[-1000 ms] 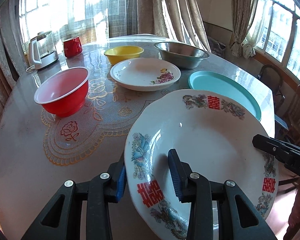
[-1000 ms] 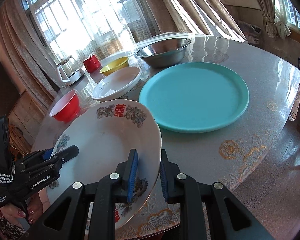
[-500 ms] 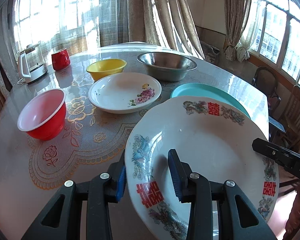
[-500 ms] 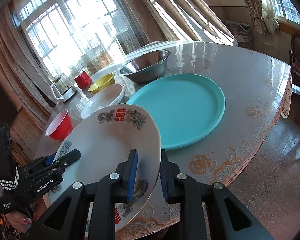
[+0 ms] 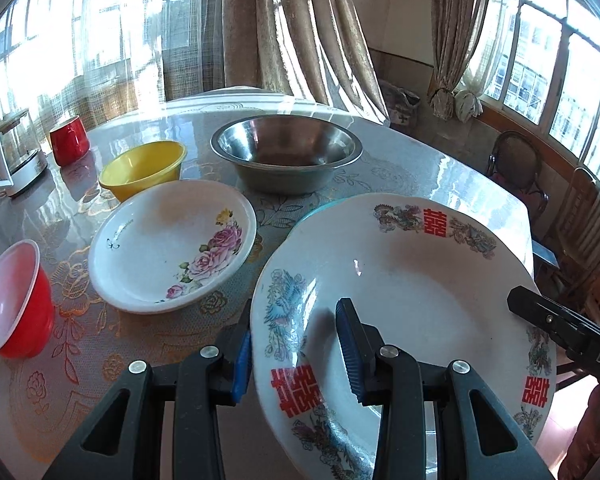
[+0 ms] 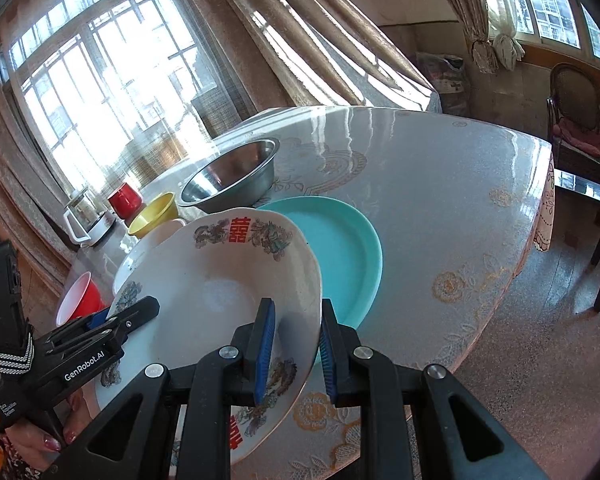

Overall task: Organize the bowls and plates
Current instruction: 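Carry the white double-happiness plate with the left tool onto the teal plate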

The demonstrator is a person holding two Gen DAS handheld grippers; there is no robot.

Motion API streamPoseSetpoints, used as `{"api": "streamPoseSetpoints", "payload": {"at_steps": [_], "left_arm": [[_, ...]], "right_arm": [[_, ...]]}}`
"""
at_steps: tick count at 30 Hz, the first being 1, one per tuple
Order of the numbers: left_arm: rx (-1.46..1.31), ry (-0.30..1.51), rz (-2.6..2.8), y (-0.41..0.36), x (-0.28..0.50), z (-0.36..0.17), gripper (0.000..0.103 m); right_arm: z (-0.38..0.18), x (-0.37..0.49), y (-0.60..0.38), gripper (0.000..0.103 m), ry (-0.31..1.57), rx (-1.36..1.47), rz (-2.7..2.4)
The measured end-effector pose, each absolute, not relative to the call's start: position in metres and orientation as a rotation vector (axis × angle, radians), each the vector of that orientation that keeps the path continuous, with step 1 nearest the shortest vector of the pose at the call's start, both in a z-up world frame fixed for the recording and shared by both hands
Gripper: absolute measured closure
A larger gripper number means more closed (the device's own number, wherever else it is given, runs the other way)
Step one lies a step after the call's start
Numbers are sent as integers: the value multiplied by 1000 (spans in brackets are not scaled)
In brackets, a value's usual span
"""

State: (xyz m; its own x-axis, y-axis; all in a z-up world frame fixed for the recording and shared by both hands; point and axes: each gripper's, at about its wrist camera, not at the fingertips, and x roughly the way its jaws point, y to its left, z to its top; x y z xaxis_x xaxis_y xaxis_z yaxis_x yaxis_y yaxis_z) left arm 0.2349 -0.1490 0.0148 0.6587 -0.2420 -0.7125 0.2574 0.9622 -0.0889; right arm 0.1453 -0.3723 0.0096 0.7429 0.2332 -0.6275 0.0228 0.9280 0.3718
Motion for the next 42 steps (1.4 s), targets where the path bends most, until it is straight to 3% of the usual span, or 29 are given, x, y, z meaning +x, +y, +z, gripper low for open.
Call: {"api": "streamPoseSetpoints", "payload": {"at_steps": [17,34,38,42], "left_arm": [[82,853,-249,-181,286,0,64],[130,806,-258,-186,280,-5,63],[105,804,-261,-178,270,-3,61],[69,788,-262,-162,256,1,50]], "right_arm": [[-9,191,-391,82,735,390,41],[-15,198,-397,80,726,392,5],[-13,198,-393,78,735,364,-12],[-10,194,-388,71,732,348,-17]]}}
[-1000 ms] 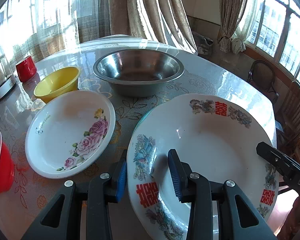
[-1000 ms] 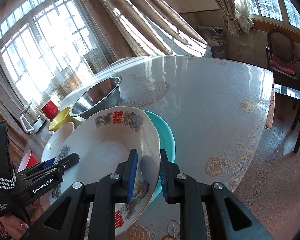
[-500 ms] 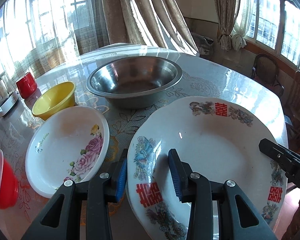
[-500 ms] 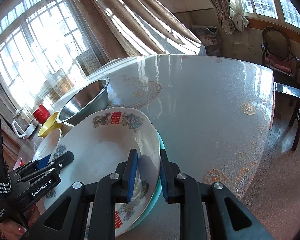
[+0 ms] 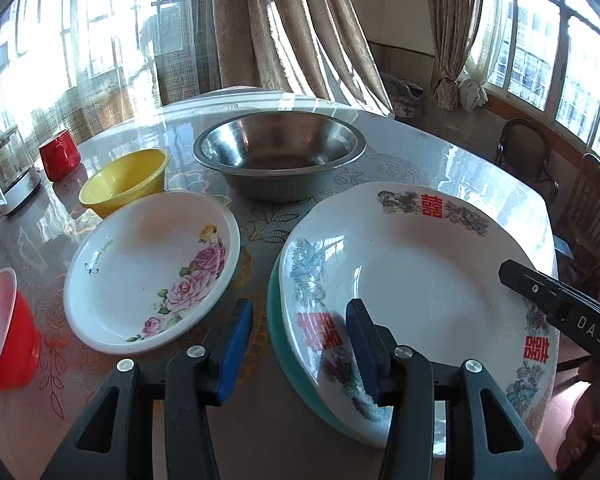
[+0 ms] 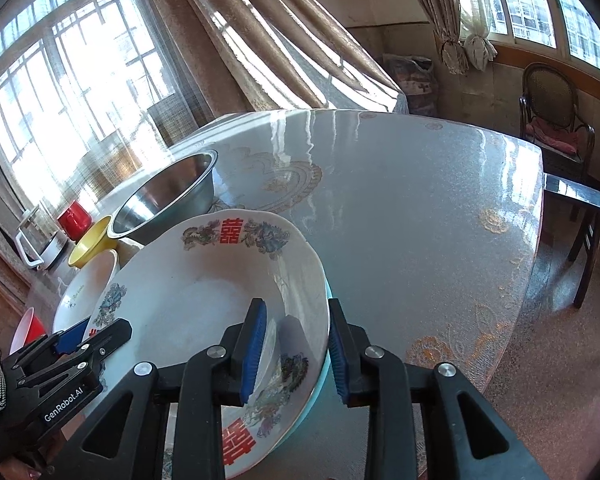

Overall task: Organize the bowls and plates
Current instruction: 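Carry the white double-happiness plate with the left tool onto the teal plate, then open the left tool and withdraw from the stacked plates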

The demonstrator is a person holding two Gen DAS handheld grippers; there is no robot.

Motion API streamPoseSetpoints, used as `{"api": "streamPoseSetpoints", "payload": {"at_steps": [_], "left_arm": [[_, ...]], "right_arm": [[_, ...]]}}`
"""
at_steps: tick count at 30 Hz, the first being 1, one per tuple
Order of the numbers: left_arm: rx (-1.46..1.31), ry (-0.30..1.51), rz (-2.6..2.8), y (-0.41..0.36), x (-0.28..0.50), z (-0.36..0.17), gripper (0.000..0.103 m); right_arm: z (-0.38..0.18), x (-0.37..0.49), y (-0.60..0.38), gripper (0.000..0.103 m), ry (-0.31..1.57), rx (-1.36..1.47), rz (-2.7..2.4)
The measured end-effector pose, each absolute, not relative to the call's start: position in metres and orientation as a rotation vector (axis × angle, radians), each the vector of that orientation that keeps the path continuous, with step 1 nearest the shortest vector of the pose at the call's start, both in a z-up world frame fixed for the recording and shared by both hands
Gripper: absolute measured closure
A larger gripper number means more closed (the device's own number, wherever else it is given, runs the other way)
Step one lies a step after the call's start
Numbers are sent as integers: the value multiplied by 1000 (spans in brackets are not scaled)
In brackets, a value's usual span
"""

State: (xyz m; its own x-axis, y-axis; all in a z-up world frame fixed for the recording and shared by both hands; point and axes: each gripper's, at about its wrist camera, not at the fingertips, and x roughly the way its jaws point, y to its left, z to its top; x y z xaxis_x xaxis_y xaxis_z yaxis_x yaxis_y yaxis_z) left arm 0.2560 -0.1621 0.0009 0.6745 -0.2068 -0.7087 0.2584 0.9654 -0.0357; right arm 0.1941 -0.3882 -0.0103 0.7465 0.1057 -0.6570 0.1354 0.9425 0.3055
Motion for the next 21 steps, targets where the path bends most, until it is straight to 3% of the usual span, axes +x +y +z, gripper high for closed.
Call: {"api": "streamPoseSetpoints", "payload": {"at_steps": [8,21], "left_arm": [[3,730,-241,-126,223,13,42],[-42,717,-100,-73,195,5,40]], "right_arm": [[-5,180,-388,69,706,372,-40],[-1,150,-376,68,685,378,-60]]}}
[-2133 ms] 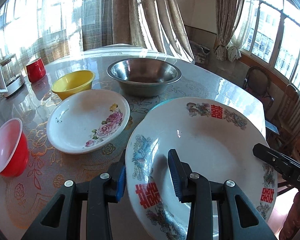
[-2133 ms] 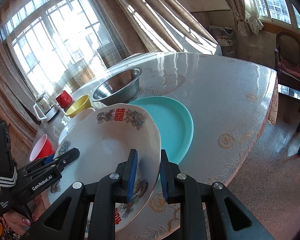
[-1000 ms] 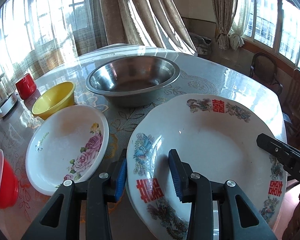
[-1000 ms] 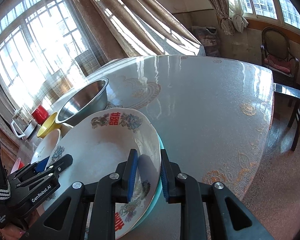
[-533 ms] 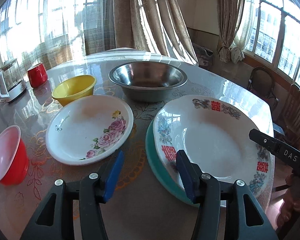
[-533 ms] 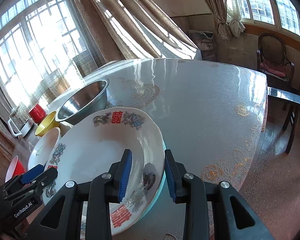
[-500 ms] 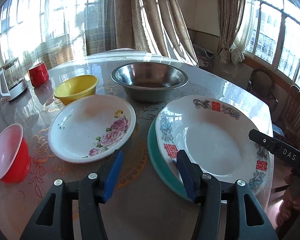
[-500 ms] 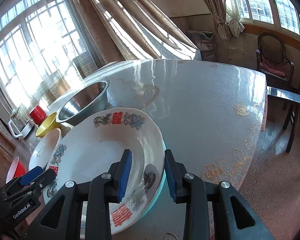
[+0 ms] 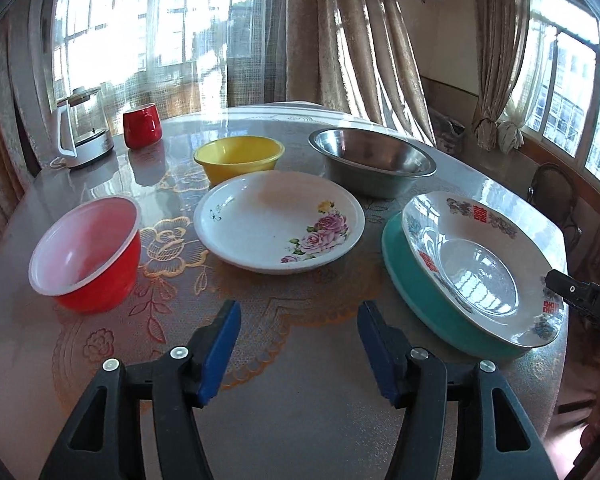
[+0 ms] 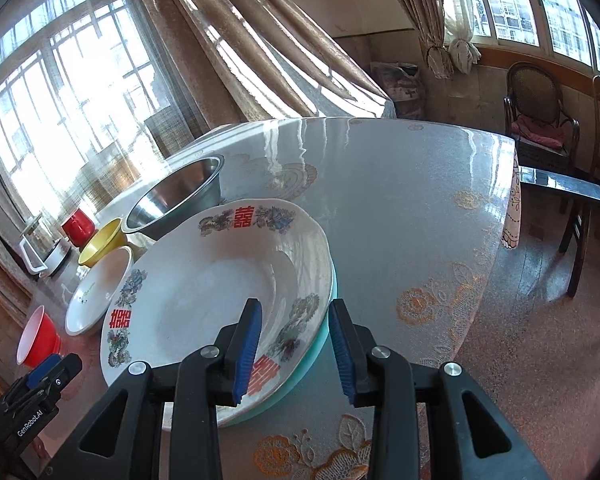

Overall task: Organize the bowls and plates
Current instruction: 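Open the left tool and withdraw from the stacked plates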

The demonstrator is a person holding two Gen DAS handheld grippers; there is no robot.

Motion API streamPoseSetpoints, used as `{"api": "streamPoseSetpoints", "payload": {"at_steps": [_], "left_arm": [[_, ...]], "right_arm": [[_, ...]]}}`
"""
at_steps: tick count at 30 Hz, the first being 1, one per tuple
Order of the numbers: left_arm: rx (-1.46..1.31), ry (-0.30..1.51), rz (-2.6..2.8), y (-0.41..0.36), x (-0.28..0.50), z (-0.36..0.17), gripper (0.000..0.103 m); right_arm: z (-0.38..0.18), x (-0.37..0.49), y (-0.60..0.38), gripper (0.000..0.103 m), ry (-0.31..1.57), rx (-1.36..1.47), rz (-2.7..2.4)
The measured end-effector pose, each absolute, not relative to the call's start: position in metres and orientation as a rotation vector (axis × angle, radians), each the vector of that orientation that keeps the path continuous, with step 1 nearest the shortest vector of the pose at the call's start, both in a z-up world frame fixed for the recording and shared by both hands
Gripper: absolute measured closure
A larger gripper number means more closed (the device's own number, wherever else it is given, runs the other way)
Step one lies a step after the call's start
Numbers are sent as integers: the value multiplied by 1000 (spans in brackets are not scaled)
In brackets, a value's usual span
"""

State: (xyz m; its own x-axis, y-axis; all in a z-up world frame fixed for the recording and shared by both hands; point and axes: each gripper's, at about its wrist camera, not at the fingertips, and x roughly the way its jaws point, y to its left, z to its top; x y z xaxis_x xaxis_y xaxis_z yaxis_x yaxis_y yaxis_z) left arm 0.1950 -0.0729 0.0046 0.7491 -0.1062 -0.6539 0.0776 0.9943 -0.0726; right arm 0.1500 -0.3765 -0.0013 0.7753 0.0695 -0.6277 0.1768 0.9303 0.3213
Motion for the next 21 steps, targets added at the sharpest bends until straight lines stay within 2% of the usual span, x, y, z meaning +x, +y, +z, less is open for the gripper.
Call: {"api": "streamPoseSetpoints", "payload": {"at_steps": [3,8,21], "left_arm": [[-61,720,-72,-61,190,3,32],[-116,733,-42,-46,185,0,25],[-138,700,36,-22,212,5,19]], "right_arm": [[3,140,-373,67,663,399,-57],[11,128,-358,67,636,396,-20],[7,123,-281,66,697,320,206]]}}
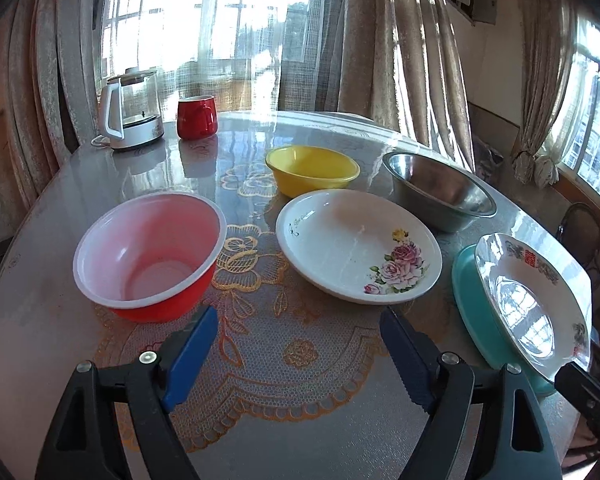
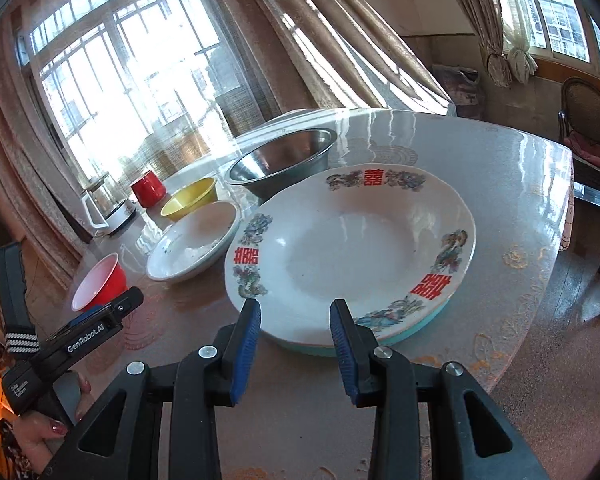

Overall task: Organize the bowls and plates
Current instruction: 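Open the left tool and withdraw from the stacked plates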

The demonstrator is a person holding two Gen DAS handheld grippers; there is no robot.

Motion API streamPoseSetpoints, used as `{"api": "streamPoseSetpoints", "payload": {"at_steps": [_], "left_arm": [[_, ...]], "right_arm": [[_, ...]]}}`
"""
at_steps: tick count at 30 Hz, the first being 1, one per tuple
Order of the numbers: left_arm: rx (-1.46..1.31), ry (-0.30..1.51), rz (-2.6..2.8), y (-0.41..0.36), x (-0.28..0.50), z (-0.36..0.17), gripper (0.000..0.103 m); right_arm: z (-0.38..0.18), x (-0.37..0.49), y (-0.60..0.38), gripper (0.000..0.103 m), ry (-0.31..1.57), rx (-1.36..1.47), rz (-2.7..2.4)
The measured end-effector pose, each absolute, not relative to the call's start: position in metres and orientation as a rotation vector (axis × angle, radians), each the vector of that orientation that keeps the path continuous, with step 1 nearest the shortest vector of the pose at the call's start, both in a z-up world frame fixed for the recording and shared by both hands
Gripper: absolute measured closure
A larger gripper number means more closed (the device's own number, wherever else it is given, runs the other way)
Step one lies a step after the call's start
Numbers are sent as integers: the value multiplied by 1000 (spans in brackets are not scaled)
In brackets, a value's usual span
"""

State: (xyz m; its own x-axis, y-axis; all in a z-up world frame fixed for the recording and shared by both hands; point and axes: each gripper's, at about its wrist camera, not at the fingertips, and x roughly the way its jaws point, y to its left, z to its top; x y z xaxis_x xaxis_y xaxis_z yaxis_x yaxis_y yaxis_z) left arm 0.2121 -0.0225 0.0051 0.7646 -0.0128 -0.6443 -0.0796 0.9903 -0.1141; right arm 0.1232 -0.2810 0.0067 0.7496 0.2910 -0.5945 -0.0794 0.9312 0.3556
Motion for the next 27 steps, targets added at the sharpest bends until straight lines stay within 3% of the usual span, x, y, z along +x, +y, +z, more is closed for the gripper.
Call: {"api": "streamPoseSetpoints", "payload": {"at_steps": [15,27], "left_arm": [[-110,794,101,8,216,-4,20],[-137,815,102,17,219,-6,20]], "right_arm": [[2,194,-171,67,836,176,268],[-18,246,-170,65,926,421,214]]}}
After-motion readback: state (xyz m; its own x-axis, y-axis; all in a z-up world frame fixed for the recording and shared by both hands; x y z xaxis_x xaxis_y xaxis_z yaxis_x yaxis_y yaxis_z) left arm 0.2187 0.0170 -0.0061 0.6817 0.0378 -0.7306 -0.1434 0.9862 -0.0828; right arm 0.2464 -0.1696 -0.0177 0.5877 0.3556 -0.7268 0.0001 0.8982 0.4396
